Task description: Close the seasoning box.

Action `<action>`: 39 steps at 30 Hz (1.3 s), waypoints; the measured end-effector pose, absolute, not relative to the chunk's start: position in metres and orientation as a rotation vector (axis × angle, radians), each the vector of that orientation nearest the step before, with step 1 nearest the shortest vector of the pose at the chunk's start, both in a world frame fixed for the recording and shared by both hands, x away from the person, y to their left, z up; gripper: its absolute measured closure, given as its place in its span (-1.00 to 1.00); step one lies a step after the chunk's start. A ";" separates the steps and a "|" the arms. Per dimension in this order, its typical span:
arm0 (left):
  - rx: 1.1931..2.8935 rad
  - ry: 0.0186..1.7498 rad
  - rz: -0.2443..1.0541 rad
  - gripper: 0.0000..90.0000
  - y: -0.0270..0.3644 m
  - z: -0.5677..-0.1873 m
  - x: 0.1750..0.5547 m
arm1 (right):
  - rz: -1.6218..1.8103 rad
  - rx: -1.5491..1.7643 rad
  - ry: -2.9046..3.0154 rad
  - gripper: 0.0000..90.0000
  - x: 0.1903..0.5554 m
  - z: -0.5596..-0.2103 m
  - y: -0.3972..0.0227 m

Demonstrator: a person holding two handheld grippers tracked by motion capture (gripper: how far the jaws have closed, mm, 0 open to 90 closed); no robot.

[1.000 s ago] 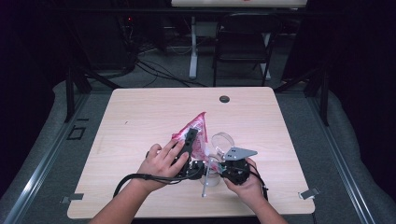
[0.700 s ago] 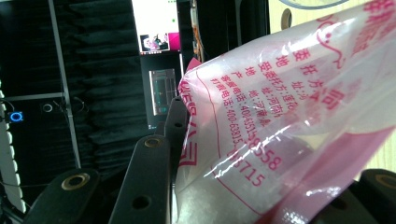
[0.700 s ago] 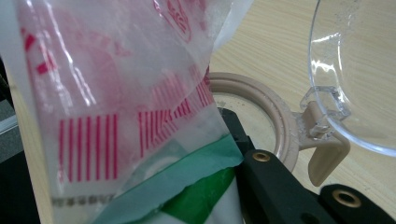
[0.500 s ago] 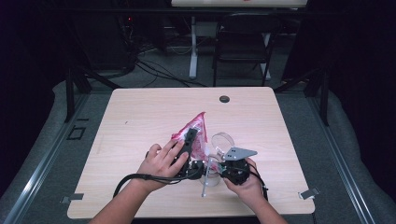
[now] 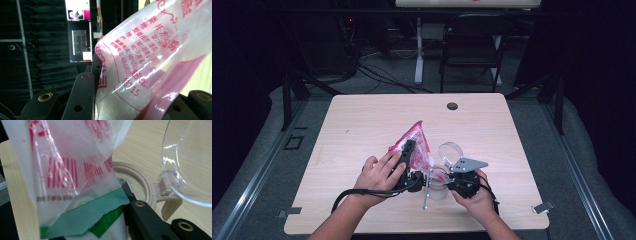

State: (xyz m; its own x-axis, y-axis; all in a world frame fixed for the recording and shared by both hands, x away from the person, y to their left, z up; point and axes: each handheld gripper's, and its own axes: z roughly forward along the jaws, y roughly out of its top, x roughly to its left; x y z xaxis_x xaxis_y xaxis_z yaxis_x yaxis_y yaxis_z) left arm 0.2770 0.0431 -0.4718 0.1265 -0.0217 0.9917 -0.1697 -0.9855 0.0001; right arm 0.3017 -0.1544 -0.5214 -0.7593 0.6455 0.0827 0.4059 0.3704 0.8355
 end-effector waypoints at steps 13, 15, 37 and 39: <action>2.326 -0.085 1.926 0.65 0.052 -0.477 0.277 | 1.339 0.930 2.354 1.00 0.300 -0.517 -0.156; 2.320 -0.070 1.912 0.65 0.053 -0.479 0.278 | 1.340 0.927 2.353 1.00 0.299 -0.516 -0.156; 2.358 0.232 1.637 0.67 0.077 -0.500 0.280 | 1.390 0.888 2.319 1.00 0.293 -0.505 -0.154; 2.354 0.260 1.611 0.67 0.079 -0.503 0.280 | 1.397 0.887 2.317 1.00 0.293 -0.504 -0.153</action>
